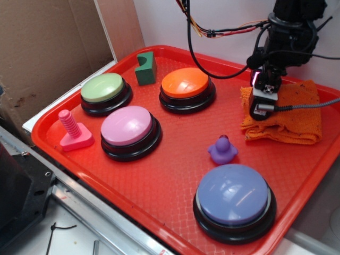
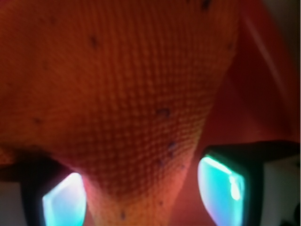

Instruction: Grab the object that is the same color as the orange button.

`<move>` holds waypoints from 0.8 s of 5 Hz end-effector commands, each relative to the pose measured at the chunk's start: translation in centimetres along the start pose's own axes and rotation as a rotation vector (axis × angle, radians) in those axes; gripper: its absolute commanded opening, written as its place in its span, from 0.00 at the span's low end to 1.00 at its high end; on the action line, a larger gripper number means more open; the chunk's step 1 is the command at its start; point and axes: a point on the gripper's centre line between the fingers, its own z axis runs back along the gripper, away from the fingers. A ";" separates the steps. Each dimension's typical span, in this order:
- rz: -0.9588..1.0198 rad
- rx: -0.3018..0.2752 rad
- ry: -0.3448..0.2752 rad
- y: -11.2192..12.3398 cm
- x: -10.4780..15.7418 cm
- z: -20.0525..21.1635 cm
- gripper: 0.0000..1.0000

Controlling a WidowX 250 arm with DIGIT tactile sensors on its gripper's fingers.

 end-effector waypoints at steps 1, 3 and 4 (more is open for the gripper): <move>0.075 0.048 -0.065 -2.2 -0.9 1.7 0.00; 0.130 0.071 -0.070 -2.4 -1.2 2.5 0.00; 0.203 0.075 -0.111 -2.9 -2.1 5.5 0.00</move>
